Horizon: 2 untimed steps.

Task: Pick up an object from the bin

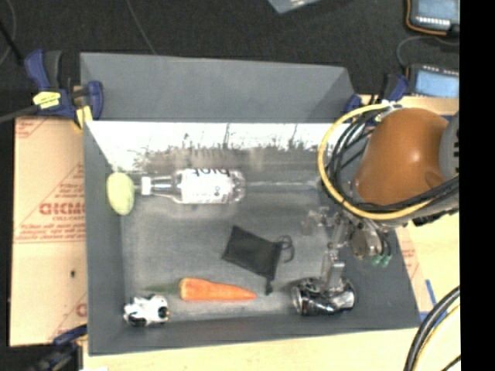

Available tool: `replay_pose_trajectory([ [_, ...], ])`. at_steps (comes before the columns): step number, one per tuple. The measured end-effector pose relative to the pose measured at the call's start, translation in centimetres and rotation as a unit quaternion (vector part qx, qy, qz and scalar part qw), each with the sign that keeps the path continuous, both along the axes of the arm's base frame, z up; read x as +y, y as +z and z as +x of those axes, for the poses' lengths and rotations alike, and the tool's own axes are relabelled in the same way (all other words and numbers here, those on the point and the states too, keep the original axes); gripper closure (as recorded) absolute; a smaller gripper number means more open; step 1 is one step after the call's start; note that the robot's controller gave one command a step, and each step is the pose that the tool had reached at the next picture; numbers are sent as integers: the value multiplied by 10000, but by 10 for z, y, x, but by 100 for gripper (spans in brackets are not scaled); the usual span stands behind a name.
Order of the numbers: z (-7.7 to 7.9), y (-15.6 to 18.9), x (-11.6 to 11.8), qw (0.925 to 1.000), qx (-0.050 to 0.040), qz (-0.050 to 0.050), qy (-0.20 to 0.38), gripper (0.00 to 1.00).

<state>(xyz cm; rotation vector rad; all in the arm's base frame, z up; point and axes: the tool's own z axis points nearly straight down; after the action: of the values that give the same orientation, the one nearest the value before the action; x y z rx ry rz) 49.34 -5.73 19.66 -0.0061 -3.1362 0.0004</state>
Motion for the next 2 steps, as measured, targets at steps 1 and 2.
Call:
replay_pose_trajectory([
  [1, 1, 4, 0, 10000, -37, -3, 8, 0],
  [2, -3, -32, -4, 9998, -80, -9, 207, 0],
])
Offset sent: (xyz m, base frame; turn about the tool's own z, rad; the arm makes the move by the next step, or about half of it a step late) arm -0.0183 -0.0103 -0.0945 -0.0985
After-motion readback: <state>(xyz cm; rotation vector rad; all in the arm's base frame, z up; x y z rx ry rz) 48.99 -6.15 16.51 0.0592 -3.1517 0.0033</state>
